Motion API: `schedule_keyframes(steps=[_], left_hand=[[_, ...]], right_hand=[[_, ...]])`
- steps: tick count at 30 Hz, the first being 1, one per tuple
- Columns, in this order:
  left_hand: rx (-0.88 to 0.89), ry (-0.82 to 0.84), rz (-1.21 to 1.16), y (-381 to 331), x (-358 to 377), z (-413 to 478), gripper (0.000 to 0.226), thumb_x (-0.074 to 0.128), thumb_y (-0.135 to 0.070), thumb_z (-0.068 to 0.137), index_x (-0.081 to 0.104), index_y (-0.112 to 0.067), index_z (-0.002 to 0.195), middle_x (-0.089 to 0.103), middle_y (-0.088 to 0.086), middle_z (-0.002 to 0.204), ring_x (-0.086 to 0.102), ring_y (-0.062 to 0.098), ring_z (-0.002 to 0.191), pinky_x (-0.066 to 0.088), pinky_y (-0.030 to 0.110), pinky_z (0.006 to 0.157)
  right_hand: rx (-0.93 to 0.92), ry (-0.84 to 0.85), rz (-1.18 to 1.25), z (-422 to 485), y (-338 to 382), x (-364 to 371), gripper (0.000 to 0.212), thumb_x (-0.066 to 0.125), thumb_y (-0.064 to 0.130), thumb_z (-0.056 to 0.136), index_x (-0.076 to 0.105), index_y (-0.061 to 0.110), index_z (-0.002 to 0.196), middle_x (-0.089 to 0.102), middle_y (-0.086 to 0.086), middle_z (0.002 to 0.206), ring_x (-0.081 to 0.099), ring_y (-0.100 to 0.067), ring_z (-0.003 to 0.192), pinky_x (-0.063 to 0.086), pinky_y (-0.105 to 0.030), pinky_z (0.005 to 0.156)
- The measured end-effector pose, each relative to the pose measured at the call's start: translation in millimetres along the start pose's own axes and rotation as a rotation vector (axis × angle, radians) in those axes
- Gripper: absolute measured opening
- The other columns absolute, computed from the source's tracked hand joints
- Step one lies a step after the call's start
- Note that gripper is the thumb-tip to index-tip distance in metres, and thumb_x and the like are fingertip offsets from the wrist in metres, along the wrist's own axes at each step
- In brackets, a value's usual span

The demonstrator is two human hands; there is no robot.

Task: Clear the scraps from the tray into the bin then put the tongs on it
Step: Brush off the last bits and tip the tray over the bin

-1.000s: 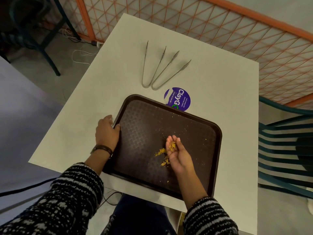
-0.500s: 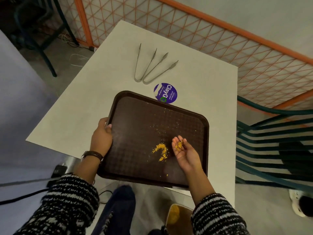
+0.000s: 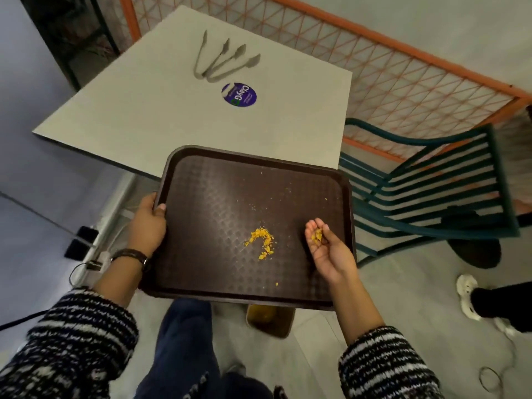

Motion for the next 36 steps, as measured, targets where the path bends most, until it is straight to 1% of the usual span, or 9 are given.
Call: schedule_keyframes(steps=[5,12,17,20,24,28,30,33,36], left_hand=[[-0.04,0.001,0.013,36,10,-72,0.038,0.04,-0.017,0.097,0.042,-0.008,0.134,0.051,0.02,0.133,0.049,0.036,0.119,0.036,0.039,0.099],[0.026,0.068,0.103,84,17,-116,0.03,0.041,-0.009,0.095,0.049,-0.003,0.124,0.057,0.023,0.12,0.054,0.037,0.108,0.036,0.031,0.088],[0.008,0.09,0.129,114,14,-123,0.03,0.04,-0.009,0.095,0.047,-0.002,0.124,0.055,0.025,0.121,0.052,0.038,0.11,0.037,0.033,0.088],[-0.043,0.076,0.143,144,11,-119,0.031,0.039,-0.012,0.096,0.044,-0.006,0.125,0.055,0.024,0.122,0.051,0.039,0.111,0.038,0.037,0.089],[-0.129,-0.042,0.129,182,8,-113,0.035,0.037,-0.016,0.097,0.041,-0.01,0.131,0.053,0.021,0.129,0.049,0.037,0.117,0.036,0.036,0.095],[-0.212,-0.176,0.069,223,13,-111,0.036,0.035,-0.017,0.096,0.042,-0.012,0.131,0.055,0.017,0.128,0.05,0.032,0.116,0.037,0.031,0.093],[-0.223,-0.257,0.049,246,15,-107,0.036,0.035,-0.016,0.096,0.042,-0.012,0.131,0.055,0.015,0.128,0.05,0.03,0.116,0.038,0.028,0.091],[-0.229,-0.331,0.024,290,19,-100,0.037,0.035,-0.021,0.095,0.041,-0.01,0.129,0.054,0.017,0.128,0.05,0.032,0.117,0.039,0.033,0.095],[-0.28,-0.419,0.033,336,25,-96,0.042,0.036,-0.029,0.091,0.041,-0.015,0.13,0.054,0.015,0.13,0.051,0.031,0.117,0.039,0.04,0.1]], right_hand=[[0.02,-0.059,0.031,-47,1,-75,0.025,0.035,0.008,0.1,0.059,0.001,0.1,0.074,-0.012,0.075,0.073,-0.017,0.069,0.06,-0.027,0.065],[0.048,-0.128,0.057,-70,-33,-147,0.025,0.039,0.015,0.099,0.061,0.002,0.097,0.074,-0.009,0.077,0.073,-0.015,0.072,0.06,-0.027,0.069],[0.029,-0.201,0.074,-64,-56,-183,0.041,0.044,0.021,0.098,0.074,0.003,0.076,0.074,-0.009,0.075,0.073,-0.016,0.07,0.06,-0.026,0.063],[-0.005,-0.239,0.096,-58,-67,-201,0.028,0.044,0.02,0.098,0.064,0.003,0.09,0.074,-0.007,0.073,0.073,-0.014,0.069,0.06,-0.026,0.068],[-0.064,-0.283,0.173,-39,-74,-230,0.03,0.045,0.027,0.097,0.06,0.002,0.094,0.073,-0.008,0.072,0.071,-0.017,0.073,0.059,-0.026,0.07],[-0.063,-0.411,0.149,-10,-88,-284,0.039,0.04,0.035,0.098,0.06,0.002,0.097,0.066,-0.01,0.085,0.062,-0.018,0.085,0.054,-0.026,0.078],[-0.029,-0.466,0.131,9,-104,-311,0.039,0.037,0.034,0.1,0.059,0.002,0.093,0.064,-0.009,0.084,0.06,-0.017,0.084,0.051,-0.026,0.079],[0.064,-0.51,0.086,39,-138,-345,0.04,0.034,0.032,0.101,0.057,0.002,0.086,0.065,-0.007,0.068,0.056,-0.016,0.078,0.054,-0.023,0.065],[0.153,-0.524,-0.01,80,-175,-374,0.038,0.035,0.029,0.101,0.057,-0.002,0.093,0.057,-0.011,0.085,0.056,-0.018,0.076,0.055,-0.02,0.048]])
Point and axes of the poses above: each hand's wrist, its own z-axis towards the middle knuckle, its own x-axis out of the palm, y = z × x, the point moved 7 cm from there along z, towards the middle knuckle
